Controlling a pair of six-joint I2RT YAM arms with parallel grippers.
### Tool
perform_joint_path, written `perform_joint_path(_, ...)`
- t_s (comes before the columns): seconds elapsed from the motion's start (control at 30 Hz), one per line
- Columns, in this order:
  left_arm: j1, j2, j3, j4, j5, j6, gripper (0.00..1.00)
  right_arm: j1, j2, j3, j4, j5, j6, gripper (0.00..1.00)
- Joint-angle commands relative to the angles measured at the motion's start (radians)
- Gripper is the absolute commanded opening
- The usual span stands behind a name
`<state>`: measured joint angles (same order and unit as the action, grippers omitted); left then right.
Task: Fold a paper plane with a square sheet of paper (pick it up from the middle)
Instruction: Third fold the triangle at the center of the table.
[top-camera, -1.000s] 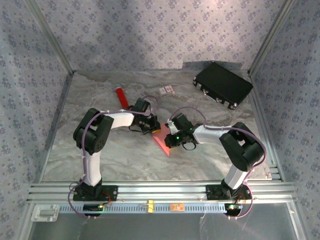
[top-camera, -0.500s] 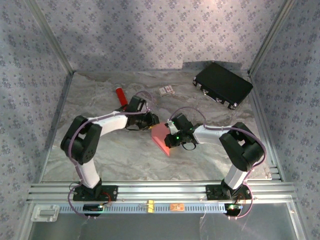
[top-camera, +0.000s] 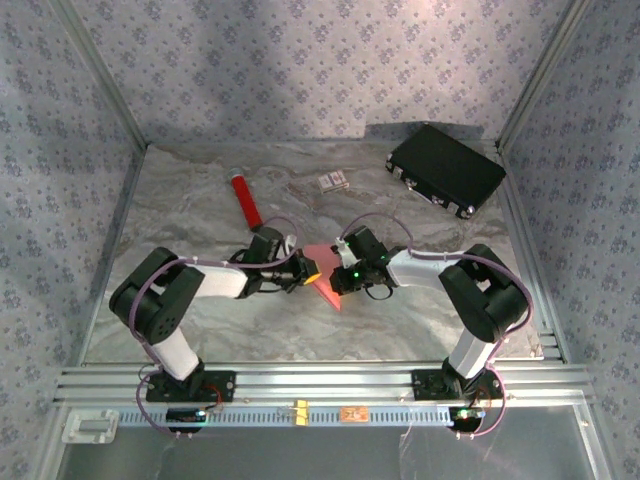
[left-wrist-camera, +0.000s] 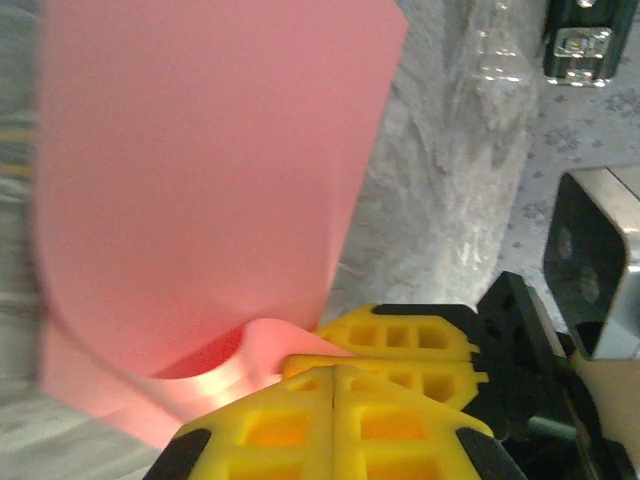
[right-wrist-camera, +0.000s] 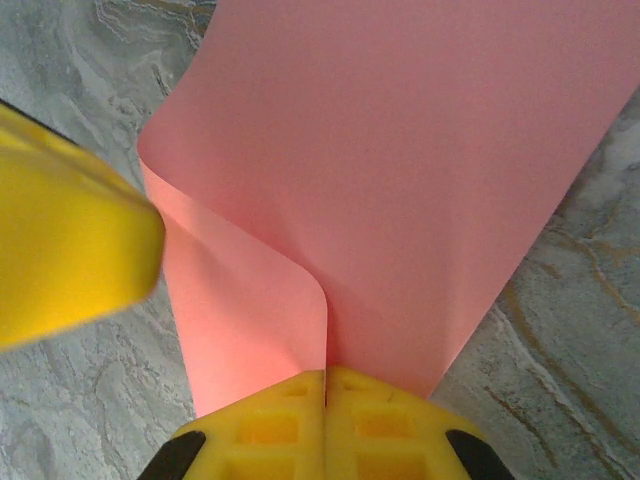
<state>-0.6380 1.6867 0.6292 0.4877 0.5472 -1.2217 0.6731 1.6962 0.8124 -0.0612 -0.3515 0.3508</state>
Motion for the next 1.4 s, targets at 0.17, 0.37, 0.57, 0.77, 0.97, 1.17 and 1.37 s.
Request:
perform_joint_path(0.17,-0.033,0.034,-0.025,0.123,-0.01,-0.071,0.0,-0.013,0.01,-0.014,-0.035,0.03,-0.009,0.04)
perform_joint_path(0.37,-0.034,-0.001,-0.045,0.049,-0.028,-0.042,0.0,-0.014,0.008,-0.012,-0.04,0.029,-0.01,0.04)
perform_joint_path(0.57,-0.035,0.021,-0.029,0.05,-0.006,-0.037,0.0,-0.015,0.003,-0.015,-0.042,0.032,-0.011,0.04)
perform_joint_path(0.77,-0.034,0.044,-0.022,0.053,-0.009,-0.033,0.0,-0.015,0.004,-0.016,-0.038,0.032,-0.009,0.04)
perform_joint_path(0.97,-0.035,0.073,-0.023,0.014,-0.023,0.0,0.0,-0.014,0.005,-0.014,-0.039,0.029,-0.008,0.03)
perform_joint_path(1.17,-0.035,0.093,-0.029,-0.034,-0.038,0.034,0.0,-0.015,-0.001,-0.013,-0.041,0.024,-0.007,0.04)
perform_joint_path(1.37,-0.035,0.093,-0.028,-0.067,-0.047,0.052,0.0,-0.017,-0.021,-0.001,-0.048,0.007,0.002,0.07)
